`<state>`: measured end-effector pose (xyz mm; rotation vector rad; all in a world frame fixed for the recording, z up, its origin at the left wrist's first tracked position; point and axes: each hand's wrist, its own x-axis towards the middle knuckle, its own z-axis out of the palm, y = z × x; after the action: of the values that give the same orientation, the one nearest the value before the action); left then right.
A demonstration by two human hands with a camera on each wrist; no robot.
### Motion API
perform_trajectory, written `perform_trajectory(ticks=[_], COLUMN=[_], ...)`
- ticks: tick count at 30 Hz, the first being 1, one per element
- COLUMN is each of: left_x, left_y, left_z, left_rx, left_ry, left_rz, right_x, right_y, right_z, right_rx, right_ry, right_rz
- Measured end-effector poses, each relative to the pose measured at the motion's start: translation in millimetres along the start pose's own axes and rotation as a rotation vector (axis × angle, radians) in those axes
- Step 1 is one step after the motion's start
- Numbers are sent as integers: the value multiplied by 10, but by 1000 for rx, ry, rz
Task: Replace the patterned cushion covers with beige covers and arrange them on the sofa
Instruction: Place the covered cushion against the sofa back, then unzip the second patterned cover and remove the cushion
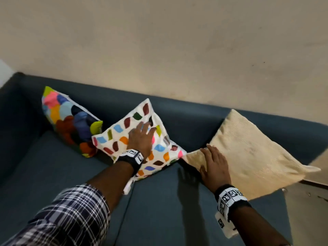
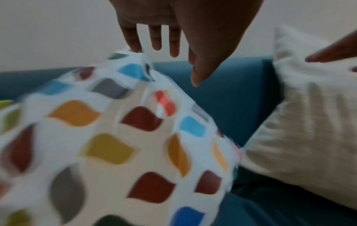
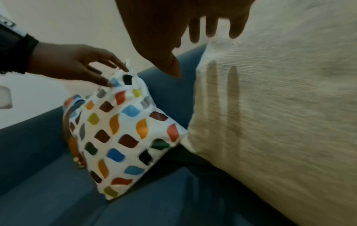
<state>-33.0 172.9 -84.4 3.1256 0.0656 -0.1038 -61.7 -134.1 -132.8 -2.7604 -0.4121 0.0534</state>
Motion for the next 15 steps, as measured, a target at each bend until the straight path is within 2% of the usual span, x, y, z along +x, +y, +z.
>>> perform_trajectory(ticks=[4, 7, 9, 11, 15], left_x=[31, 145, 207, 242, 141], left_y=[-1122, -1608, -1779, -1819, -1761], left_z=[31, 237, 419, 550, 598], left_rx=[-132, -345, -437, -487, -389], left_ry=[-66, -214, -297, -322, -243], left_rz=[-248, -297, -292, -274, -189], right_x=[306, 447, 555, 659, 878], right_y=[-722, -1171, -1455, -1673, -1967], right_z=[346, 544, 652, 723, 846], right_rx=[96, 258, 293, 328, 445], right_ry=[-113, -152, -189, -195, -106], right_rz=[-8, -41, -7, 36, 85])
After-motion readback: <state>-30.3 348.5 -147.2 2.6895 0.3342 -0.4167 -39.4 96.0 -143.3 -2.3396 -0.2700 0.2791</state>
